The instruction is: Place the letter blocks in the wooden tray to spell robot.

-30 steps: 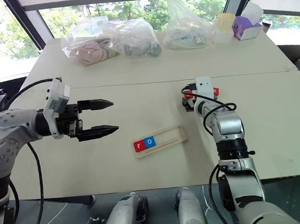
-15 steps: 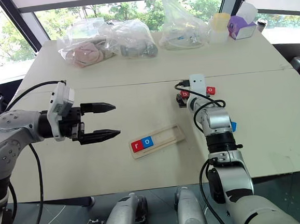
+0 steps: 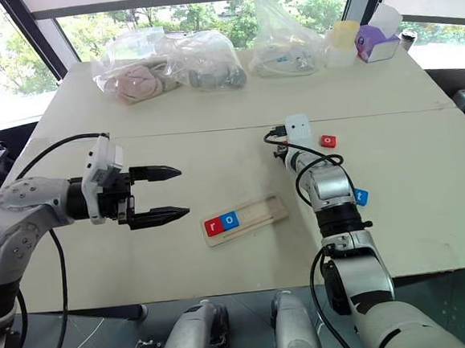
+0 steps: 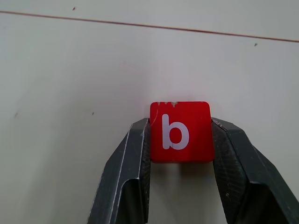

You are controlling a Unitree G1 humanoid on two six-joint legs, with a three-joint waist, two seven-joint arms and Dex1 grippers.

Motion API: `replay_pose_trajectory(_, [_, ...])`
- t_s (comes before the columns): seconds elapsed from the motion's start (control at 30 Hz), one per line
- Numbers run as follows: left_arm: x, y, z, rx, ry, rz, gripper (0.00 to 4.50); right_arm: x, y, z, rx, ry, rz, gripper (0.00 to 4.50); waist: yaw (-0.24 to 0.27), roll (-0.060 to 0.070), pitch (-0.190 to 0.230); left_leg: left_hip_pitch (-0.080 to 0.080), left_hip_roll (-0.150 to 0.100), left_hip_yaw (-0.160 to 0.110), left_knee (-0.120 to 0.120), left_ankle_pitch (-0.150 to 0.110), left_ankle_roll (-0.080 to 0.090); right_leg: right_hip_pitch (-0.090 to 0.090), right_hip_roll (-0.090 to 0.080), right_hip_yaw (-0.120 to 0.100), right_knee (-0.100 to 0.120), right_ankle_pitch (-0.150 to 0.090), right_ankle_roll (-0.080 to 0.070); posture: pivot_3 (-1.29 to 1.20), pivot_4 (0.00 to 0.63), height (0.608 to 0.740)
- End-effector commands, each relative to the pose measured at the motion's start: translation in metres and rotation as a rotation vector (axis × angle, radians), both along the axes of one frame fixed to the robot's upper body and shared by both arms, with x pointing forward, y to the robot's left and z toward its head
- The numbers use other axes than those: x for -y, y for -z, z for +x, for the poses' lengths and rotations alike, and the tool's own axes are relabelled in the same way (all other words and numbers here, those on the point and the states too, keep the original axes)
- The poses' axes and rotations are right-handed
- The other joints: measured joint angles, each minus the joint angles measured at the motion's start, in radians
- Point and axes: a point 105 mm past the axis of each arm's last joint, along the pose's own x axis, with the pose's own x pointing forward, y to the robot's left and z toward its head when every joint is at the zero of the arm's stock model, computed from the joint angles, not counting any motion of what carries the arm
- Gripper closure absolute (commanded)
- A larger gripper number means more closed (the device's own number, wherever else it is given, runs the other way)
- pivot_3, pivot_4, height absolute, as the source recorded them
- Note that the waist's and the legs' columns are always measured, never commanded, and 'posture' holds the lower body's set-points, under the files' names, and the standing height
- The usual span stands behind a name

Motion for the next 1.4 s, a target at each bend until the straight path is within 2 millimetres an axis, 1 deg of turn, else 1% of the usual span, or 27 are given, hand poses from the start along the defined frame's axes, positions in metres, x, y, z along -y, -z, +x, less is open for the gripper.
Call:
replay_pose_trajectory(0.03, [0.006,-0.004,-0.005,0.034,0.030,-0.002,0.00,0.019,-0.018,-0.032,0.021,0.018,-0.017,3.29,0.005,0.000,0.000,-0.001,0.000,0.000,0.000,0.000,0.000,0.000,0.000,0.000,0.000,0.000,0.001,0.00,0.150,0.740])
replay_pose_trajectory(0.13, [0.006,0.001,-0.009,0.023,0.041,0.007,0.00,0.024,-0.033,-0.075,0.035,0.004,-0.026,3.29,0.003,0.000,0.000,-0.003,-0.001,0.000,0.000,0.000,0.000,-0.002,-0.001,0.000,-0.001,0.001,0.003,0.00,0.150,0.740])
replay_pose_trajectory(0.23, [0.005,0.003,-0.007,0.019,0.042,0.012,0.00,0.027,-0.031,-0.114,-0.013,0.013,-0.025,3.29,-0.002,0.000,0.000,-0.003,-0.001,0.001,0.000,-0.001,0.000,-0.003,-0.002,0.000,-0.001,0.001,0.002,0.00,0.150,0.740])
replay_pose_trajectory(0.33, [0.006,0.005,-0.006,0.014,0.051,0.010,0.00,0.031,-0.027,-0.134,-0.056,0.054,-0.007,3.29,-0.003,0.000,0.000,-0.002,0.001,0.001,0.000,0.000,0.000,-0.003,-0.001,0.000,-0.001,0.000,-0.001,0.00,0.150,0.740])
replay_pose_trajectory(0.4, [0.006,0.006,-0.006,0.013,0.055,0.009,0.00,0.033,-0.026,-0.139,-0.069,0.077,0.000,3.29,-0.002,0.000,0.000,-0.001,0.001,0.000,0.000,0.000,-0.001,-0.004,0.000,0.000,-0.001,0.000,-0.002,0.00,0.150,0.740])
replay_pose_trajectory(0.53, [0.008,0.007,-0.004,0.016,0.060,0.010,0.00,0.031,-0.012,-0.144,-0.120,0.117,0.065,3.29,-0.002,0.000,0.000,-0.002,0.001,0.000,0.000,0.000,-0.001,-0.005,0.000,0.000,-0.001,0.001,-0.003,0.00,0.150,0.740])
replay_pose_trajectory(0.83, [0.008,0.007,-0.003,0.020,0.056,0.012,0.00,0.023,-0.005,-0.139,-0.138,0.110,0.088,3.29,-0.002,0.001,0.000,-0.004,0.000,0.001,-0.001,0.000,-0.001,-0.006,-0.001,0.000,-0.003,0.001,-0.003,0.00,0.150,0.740])
replay_pose_trajectory(1.0, [0.008,0.007,-0.004,0.022,0.048,0.014,0.00,0.019,0.005,-0.140,-0.162,0.085,0.074,3.29,-0.001,0.001,0.000,-0.004,0.000,0.001,-0.001,0.000,-0.001,-0.006,-0.001,0.000,-0.003,0.001,-0.003,0.00,0.150,0.740])
replay_pose_trajectory(1.07, [0.008,0.008,-0.004,0.022,0.047,0.013,0.00,0.020,0.006,-0.138,-0.160,0.083,0.070,2.21,-0.002,0.001,0.000,-0.004,0.000,0.001,-0.001,0.000,-0.001,-0.006,-0.001,0.000,-0.003,0.001,-0.003,0.00,0.150,0.740])
replay_pose_trajectory(1.1, [0.008,0.008,-0.004,0.022,0.046,0.013,0.00,0.020,0.006,-0.138,-0.158,0.080,0.068,1.77,-0.002,0.001,0.000,-0.004,0.000,0.001,-0.001,0.000,-0.001,-0.006,-0.001,0.000,-0.003,0.001,-0.003,0.00,0.150,0.740])
replay_pose_trajectory(1.17, [0.008,0.008,-0.004,0.023,0.045,0.015,0.00,0.020,0.004,-0.136,-0.151,0.073,0.065,0.77,-0.002,0.001,0.000,-0.004,0.000,0.001,-0.001,0.000,-0.001,-0.006,-0.001,0.000,-0.003,0.001,-0.003,0.00,0.150,0.740])
replay_pose_trajectory(1.2, [0.008,0.008,-0.004,0.023,0.046,0.015,0.00,0.021,0.002,-0.136,-0.145,0.063,0.057,0.20,-0.002,0.001,0.000,-0.004,0.000,0.001,-0.001,0.000,-0.001,-0.006,-0.001,0.000,-0.003,0.001,-0.003,0.00,0.150,0.740])
replay_pose_trajectory(1.23, [0.008,0.008,-0.004,0.023,0.045,0.016,0.00,0.021,-0.002,-0.136,-0.139,0.030,0.036,0.03,-0.001,0.001,0.000,-0.004,0.000,0.001,-0.001,0.000,-0.001,-0.006,-0.001,0.000,-0.003,0.001,-0.003,0.00,0.150,0.740])
replay_pose_trajectory(1.27, [0.008,0.008,-0.004,0.023,0.045,0.016,0.00,0.020,-0.005,-0.136,-0.136,0.006,0.020,0.03,-0.001,0.001,0.000,-0.004,0.000,0.001,-0.001,0.000,-0.001,-0.006,-0.001,0.000,-0.003,0.001,-0.003,0.00,0.150,0.740])
replay_pose_trajectory(1.37, [0.008,0.008,-0.003,0.026,0.046,0.017,0.00,0.019,-0.032,-0.133,-0.077,-0.176,-0.089,0.03,-0.002,0.002,0.001,-0.004,0.000,0.001,-0.001,0.000,-0.001,-0.006,-0.001,0.000,-0.003,0.001,-0.003,0.00,0.150,0.740])
replay_pose_trajectory(1.4, [0.008,0.008,-0.002,0.028,0.048,0.017,0.00,0.016,-0.045,-0.133,-0.043,-0.292,-0.167,0.03,-0.001,0.002,0.001,-0.004,0.000,0.002,-0.001,0.000,-0.001,-0.006,-0.002,0.000,-0.004,0.001,-0.003,0.00,0.150,0.740])
